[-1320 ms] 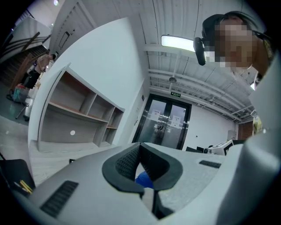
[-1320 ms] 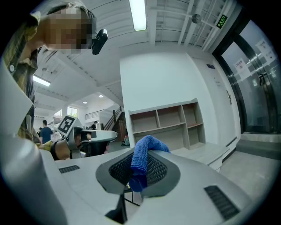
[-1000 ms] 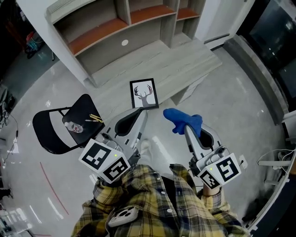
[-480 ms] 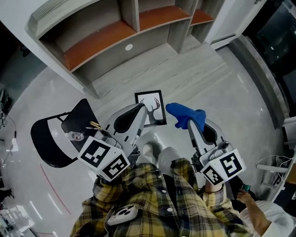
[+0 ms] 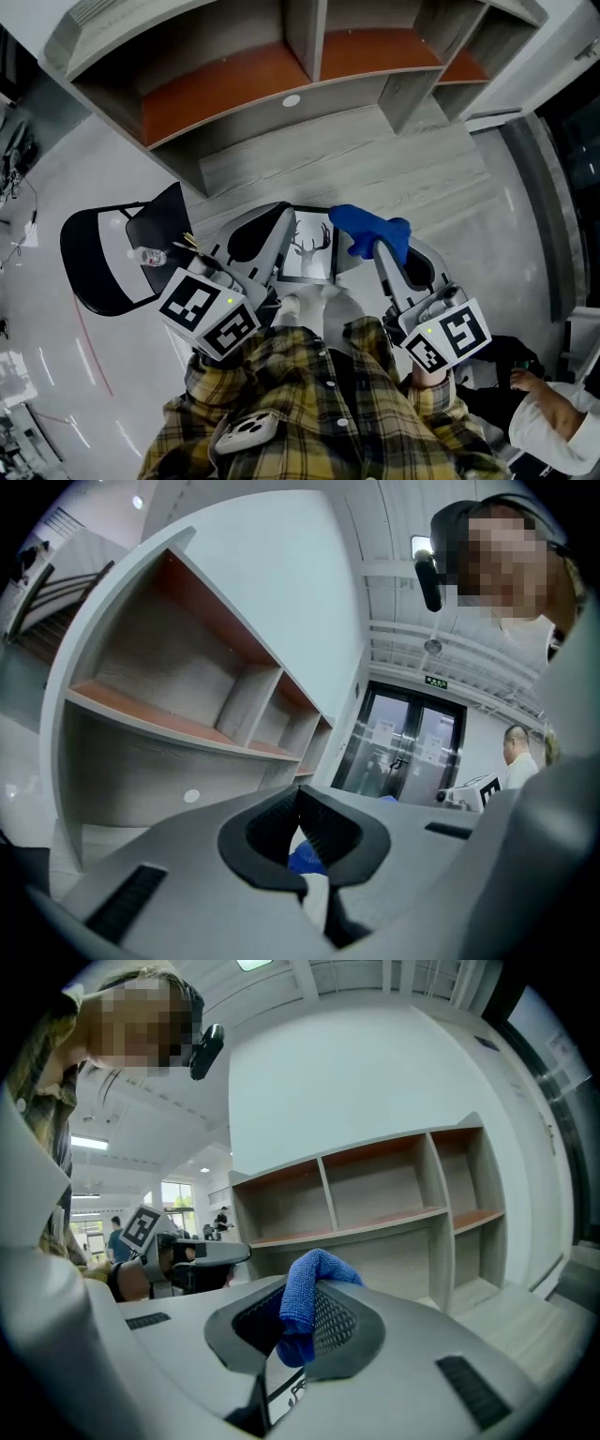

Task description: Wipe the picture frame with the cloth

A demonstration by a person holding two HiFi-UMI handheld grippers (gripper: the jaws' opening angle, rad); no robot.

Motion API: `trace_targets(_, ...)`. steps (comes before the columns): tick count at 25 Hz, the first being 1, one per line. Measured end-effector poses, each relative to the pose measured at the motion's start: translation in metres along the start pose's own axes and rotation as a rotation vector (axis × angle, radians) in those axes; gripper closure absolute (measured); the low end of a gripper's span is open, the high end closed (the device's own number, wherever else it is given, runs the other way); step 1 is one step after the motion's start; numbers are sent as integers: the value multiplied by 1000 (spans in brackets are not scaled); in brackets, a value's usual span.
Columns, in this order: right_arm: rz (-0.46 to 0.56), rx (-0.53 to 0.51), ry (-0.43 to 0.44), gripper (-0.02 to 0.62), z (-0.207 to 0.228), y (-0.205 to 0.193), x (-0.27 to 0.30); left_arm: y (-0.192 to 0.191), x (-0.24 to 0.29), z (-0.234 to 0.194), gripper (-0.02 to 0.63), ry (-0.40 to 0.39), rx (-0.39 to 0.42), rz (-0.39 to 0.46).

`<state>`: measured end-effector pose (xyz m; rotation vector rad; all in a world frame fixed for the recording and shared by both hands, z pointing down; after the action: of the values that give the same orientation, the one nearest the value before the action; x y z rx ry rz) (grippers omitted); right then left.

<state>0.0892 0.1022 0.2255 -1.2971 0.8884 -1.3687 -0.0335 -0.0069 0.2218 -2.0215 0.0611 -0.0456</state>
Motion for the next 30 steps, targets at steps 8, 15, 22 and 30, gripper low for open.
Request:
trace_targets(8,-49,-44,300,554,30,19,67,10,28,-26,601,239,11,69)
trace_targets(15,-138,-68,493,554,21,5,102,-32,8,-43,601,419,-85,18)
trace_targets(22,-241,-89,512,554,13,-38,128,-107,-10,-74,601,414,-226,-103)
trace_targets(30,-366,-72,491,554,10,-104,148,-207,-24,-114,598,478,-241,-341)
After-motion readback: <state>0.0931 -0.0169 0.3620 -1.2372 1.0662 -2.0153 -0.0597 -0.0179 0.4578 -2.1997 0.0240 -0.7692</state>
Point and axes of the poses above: the fingertips, and each gripper's own axes: x forward along the fingers, z to its right, y out of its top, the point moved 3 cm from there along -x, backward along the fingers, and after that the axes turned 15 degrees about -y, right-handed, at the moved point
